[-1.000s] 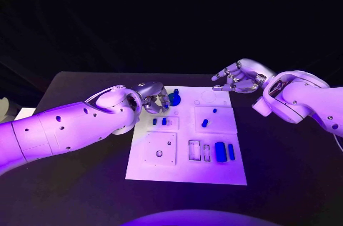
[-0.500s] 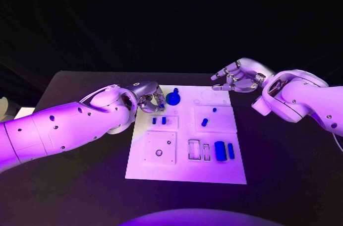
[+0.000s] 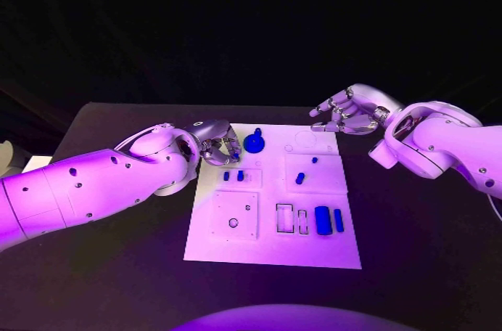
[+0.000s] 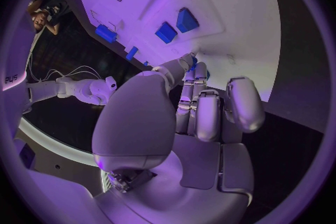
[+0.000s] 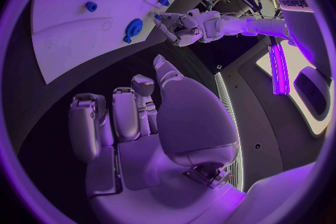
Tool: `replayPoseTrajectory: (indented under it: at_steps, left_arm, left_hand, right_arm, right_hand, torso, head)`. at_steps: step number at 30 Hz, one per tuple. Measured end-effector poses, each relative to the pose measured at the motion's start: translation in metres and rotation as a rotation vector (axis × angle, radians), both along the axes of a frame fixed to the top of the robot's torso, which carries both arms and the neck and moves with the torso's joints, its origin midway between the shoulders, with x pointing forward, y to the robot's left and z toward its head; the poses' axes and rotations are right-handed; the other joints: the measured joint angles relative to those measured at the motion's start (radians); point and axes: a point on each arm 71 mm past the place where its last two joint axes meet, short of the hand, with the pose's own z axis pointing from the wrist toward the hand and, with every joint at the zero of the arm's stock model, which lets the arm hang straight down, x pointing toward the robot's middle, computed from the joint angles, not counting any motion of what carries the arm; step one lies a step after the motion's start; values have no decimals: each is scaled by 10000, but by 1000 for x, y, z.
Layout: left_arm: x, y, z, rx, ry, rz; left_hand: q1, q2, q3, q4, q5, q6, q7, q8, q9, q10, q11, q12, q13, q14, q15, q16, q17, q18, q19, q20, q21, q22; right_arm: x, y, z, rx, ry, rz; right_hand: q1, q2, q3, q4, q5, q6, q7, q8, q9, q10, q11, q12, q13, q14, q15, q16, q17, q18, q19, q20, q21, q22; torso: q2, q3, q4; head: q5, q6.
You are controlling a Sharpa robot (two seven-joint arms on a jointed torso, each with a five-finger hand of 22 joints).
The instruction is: Assemble the parts on the task board
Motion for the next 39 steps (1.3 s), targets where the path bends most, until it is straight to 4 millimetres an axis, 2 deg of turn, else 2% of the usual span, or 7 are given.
replayPoseTrajectory:
  at_steps: [24,39]
  left_arm:
    - [2,-1,-4,245,361,-20]
    - [3,-2,-7,312,441,-17]
  left_hand:
    - [-41,-41,0,0,0,-1,-1,-53,-6,0,0,-44,-8,0,0,0,1,0,0,0,0,8]
    - [-40,-41,0,0,0,-3,-3,-60,-21,37,37,-84,-7,0,0,0,-9,0,0,-1,0,7]
  right_arm:
    - [0,0,0,6,-1,13]
    - [-1,1,0,12,6,38]
  right_hand:
    - [0,0,-19,-19,0,0,0,0,-2,0,0,0,-19,0,0,0,-1,0,0,0,0,-2]
    - [0,0,-19,-19,0,0,0,0,-2,0,0,0,-34,0,0,0,-1,0,0,0,0,5]
  torso:
    - [5,1,-15]
    - [7,1,-12]
  head:
    - [23,-51]
    - [-13,-77]
